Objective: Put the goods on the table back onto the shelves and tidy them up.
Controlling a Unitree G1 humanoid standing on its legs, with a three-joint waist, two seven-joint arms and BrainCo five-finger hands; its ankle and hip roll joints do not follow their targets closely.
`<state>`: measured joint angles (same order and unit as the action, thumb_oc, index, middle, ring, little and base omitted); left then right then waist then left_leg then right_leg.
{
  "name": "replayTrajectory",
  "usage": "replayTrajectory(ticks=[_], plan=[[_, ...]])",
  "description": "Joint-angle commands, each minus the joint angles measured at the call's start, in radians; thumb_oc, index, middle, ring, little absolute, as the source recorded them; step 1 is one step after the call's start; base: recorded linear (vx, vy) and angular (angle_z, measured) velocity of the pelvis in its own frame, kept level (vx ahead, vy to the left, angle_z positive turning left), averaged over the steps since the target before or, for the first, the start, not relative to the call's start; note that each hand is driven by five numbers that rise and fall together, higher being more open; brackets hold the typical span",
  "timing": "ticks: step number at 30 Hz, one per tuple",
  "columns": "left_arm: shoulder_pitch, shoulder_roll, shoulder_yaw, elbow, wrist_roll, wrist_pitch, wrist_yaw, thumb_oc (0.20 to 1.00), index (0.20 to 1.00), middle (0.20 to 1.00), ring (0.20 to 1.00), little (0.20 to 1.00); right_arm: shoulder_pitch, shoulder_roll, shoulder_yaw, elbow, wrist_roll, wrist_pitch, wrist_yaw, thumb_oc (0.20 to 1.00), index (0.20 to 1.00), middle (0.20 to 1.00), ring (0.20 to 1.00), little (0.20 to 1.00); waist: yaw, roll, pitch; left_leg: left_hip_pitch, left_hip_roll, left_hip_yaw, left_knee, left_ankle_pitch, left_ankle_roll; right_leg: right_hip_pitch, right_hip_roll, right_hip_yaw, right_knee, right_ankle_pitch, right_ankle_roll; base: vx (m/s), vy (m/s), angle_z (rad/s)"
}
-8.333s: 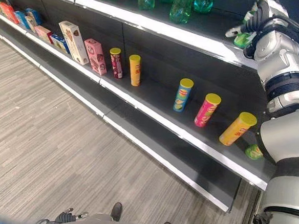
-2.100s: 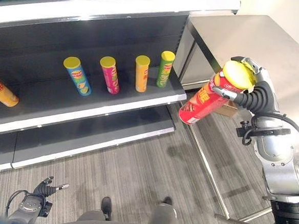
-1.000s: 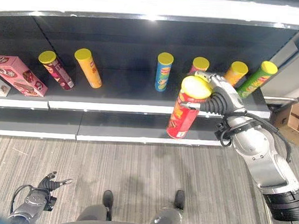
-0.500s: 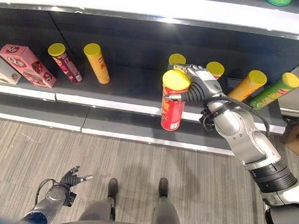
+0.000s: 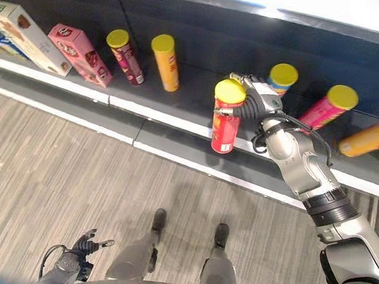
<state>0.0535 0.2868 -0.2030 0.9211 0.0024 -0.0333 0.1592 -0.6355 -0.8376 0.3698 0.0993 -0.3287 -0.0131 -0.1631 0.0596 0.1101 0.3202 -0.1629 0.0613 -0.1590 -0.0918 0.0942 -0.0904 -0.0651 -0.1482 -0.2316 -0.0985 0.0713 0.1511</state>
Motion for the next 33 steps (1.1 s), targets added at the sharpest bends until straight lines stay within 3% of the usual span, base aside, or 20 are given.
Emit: replayTrajectory(ticks=[1,2,10,12,16,19,27,33], plan=[[-0.015,0.06,-0.035,0.012,-0.019,-0.003,0.036,1.0,1.0,1.0,1.0,1.0,-0.12,0.012,-0.009,-0.012,-0.05,-0.002,-0.105,0.2,0.2,0.2,0.2,0.2,0.006,-0.047,-0.025,0.048,0.013,0.055,0.005,-0.066,-0.03,-0.023,-0.063,0.071,0.126,-0.137,0.029,0.02,-0.029,0.18],[-0.009,0.057,-0.05,-0.014,-0.023,-0.005,0.04,1.0,1.0,1.0,1.0,1.0,-0.161,0.03,-0.019,0.025,-0.092,0.015,-0.157,0.2,0.2,0.2,0.2,0.2,0.017,-0.031,-0.017,0.037,0.01,0.044,0.005,-0.063,-0.028,-0.028,-0.065,0.062,0.129,-0.141,0.029,0.02,-0.029,0.16],[-0.018,0.057,-0.082,-0.033,-0.027,-0.015,0.067,1.0,1.0,1.0,1.0,1.0,-0.295,0.082,-0.011,0.158,-0.182,0.058,-0.308,0.2,0.2,0.2,0.2,0.2,0.039,-0.007,-0.006,0.018,0.005,0.032,0.005,-0.059,-0.027,-0.042,-0.069,0.062,0.136,-0.149,0.029,0.02,-0.012,0.05],[-0.035,0.062,-0.101,-0.053,-0.026,-0.03,0.087,1.0,1.0,1.0,1.0,1.0,-0.347,0.091,-0.01,0.244,-0.255,0.083,-0.402,0.2,0.2,0.2,0.2,0.2,0.057,0.018,0.006,0.001,0.0,0.021,0.005,-0.054,-0.028,-0.055,-0.077,0.053,0.148,-0.154,0.03,0.0,0.0,0.0],[-0.064,0.063,-0.133,-0.069,-0.034,-0.047,0.104,1.0,1.0,1.0,1.0,1.0,-0.426,0.075,-0.002,0.34,-0.287,0.119,-0.494,0.2,0.2,0.2,0.2,0.2,0.072,0.049,0.02,-0.023,-0.008,0.003,0.005,-0.044,-0.027,-0.079,-0.085,0.049,0.17,-0.161,0.03,-0.02,0.005,0.15],[-0.087,0.066,-0.15,-0.066,-0.037,-0.056,0.114,1.0,1.0,1.0,1.0,1.0,-0.477,0.053,0.017,0.409,-0.278,0.135,-0.527,0.2,0.2,0.2,0.2,0.2,0.089,0.078,0.028,-0.046,-0.016,-0.014,0.005,-0.037,-0.026,-0.103,-0.094,0.046,0.191,-0.165,0.033,-0.02,0.01,0.08],[-0.098,0.066,-0.163,-0.072,-0.043,-0.065,0.116,1.0,1.0,1.0,1.0,1.0,-0.525,0.022,0.067,0.49,-0.257,0.138,-0.533,0.2,0.2,0.2,0.2,0.2,0.108,0.117,0.041,-0.082,-0.03,-0.036,0.005,-0.024,-0.027,-0.128,-0.107,0.035,0.206,-0.167,0.037,0.0,0.003,0.11],[-0.099,0.066,-0.165,-0.068,-0.043,-0.067,0.116,1.0,1.0,1.0,1.0,1.0,-0.529,0.017,0.073,0.506,-0.251,0.135,-0.532,0.2,0.2,0.2,0.2,0.2,0.112,0.125,0.045,-0.09,-0.033,-0.039,0.005,-0.021,-0.027,-0.132,-0.11,0.031,0.204,-0.166,0.038,0.0,0.0,0.04]])
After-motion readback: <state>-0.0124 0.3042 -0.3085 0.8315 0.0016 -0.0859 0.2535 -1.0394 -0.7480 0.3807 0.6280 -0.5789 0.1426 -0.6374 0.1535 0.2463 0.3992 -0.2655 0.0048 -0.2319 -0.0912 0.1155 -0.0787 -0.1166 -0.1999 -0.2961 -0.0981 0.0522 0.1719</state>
